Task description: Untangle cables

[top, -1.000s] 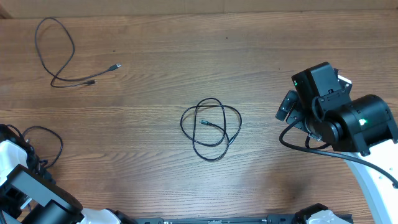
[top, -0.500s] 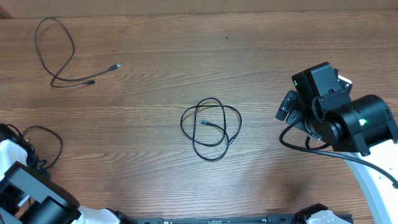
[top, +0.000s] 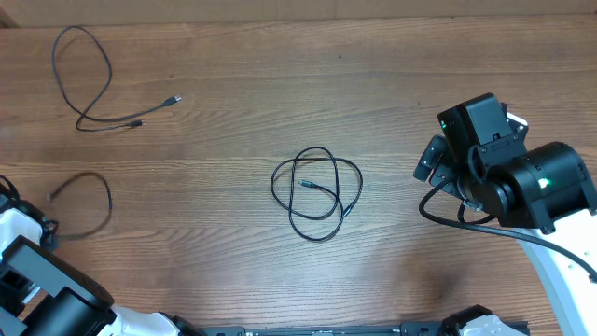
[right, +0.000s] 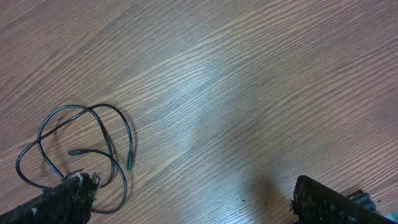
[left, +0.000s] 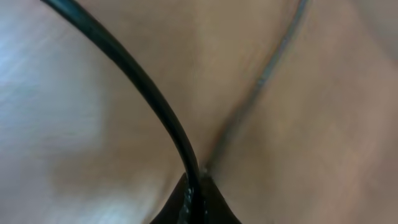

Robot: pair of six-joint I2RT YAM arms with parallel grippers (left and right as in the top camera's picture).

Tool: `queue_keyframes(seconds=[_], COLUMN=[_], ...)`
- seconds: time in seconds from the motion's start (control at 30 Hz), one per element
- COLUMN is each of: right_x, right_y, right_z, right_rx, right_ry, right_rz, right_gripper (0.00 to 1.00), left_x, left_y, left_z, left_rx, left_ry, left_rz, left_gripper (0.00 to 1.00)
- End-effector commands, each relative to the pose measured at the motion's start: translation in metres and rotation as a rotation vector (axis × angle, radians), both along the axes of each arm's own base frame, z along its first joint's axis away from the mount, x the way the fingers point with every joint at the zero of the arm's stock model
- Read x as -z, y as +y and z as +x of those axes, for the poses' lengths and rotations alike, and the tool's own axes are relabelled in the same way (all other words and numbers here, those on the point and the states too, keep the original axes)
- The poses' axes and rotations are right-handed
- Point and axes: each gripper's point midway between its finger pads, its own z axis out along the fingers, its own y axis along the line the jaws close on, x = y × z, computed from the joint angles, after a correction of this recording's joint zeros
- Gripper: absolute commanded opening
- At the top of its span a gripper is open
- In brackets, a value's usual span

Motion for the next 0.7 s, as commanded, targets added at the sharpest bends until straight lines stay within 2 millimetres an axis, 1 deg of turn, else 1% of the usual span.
queue_keyframes(seconds=[0.0, 0.07, 0.17, 0.2, 0.23, 0.27, 0.3, 0.33, 0.4, 0.43, 0.47, 0.5, 0.53, 0.57, 0.67], right_x=[-0.001, -0.001, -0.001, -0.001, -0.001, -0.001, -0.001, -0.001, -0.001, -0.001, -0.001, -0.001, -0.001, -0.001, -0.001], right_y=[-0.001, -0.001, -0.001, -0.001, -0.001, -0.001, -0.001, -0.001, -0.001, -0.001, -0.001, -0.001, -0.001, -0.001, -0.001], right_z=[0.000, 0.000, 0.000, 0.000, 0.000, 0.000, 0.000, 0.000, 0.000, 0.000, 0.000, 0.000, 0.000, 0.000, 0.000], right_rx=[0.002, 0.002, 0.003, 0.002, 0.002, 0.002, 0.002, 0.002, 0.002, 0.002, 0.002, 0.002, 0.002, 0.002, 0.002], right_ry=[-0.008, -0.008, -0.008, -0.008, -0.008, -0.008, -0.008, -0.008, -0.008, -0.008, -0.008, -0.008, -0.008, -0.008, -0.008], right_rz=[0.002, 0.002, 0.001, 0.002, 0.002, 0.002, 0.002, 0.002, 0.002, 0.002, 0.001, 0.002, 0.002, 0.002, 0.002], right_gripper=[1.00, 1.00, 1.00, 1.00, 1.00, 1.00, 1.00, 1.00, 1.00, 1.00, 1.00, 1.00, 1.00, 1.00, 1.00], left_x=[-0.008, -0.014, -0.025, -0.028, -0.032, -0.034, -0.039, -0.042, -0.047, -0.055, -0.061, -0.072, -0.079, -0.097, -0.133], left_y=[-0.013, -0.015, -0.020, -0.023, -0.024, -0.023, -0.023, -0.023, -0.022, -0.020, -0.019, -0.018, -0.018, -0.021, -0.036], left_z=[0.053, 0.067, 0.090, 0.097, 0.102, 0.103, 0.105, 0.105, 0.098, 0.088, 0.083, 0.073, 0.069, 0.063, 0.062], left_rx=[0.269, 0.320, 0.462, 0.517, 0.554, 0.564, 0.576, 0.582, 0.571, 0.551, 0.540, 0.523, 0.516, 0.514, 0.550], left_ry=[-0.099, -0.111, -0.080, -0.058, -0.032, -0.024, -0.021, -0.014, 0.010, 0.036, 0.044, 0.056, 0.056, 0.042, -0.017], left_rz=[0.001, 0.038, 0.115, 0.139, 0.164, 0.173, 0.181, 0.180, 0.161, 0.143, 0.136, 0.123, 0.118, 0.108, 0.106], left_gripper=[0.04, 0.04, 0.04, 0.18, 0.48, 0.76, 0.95, 1.00, 1.00, 1.00, 1.00, 1.00, 1.00, 1.00, 1.00])
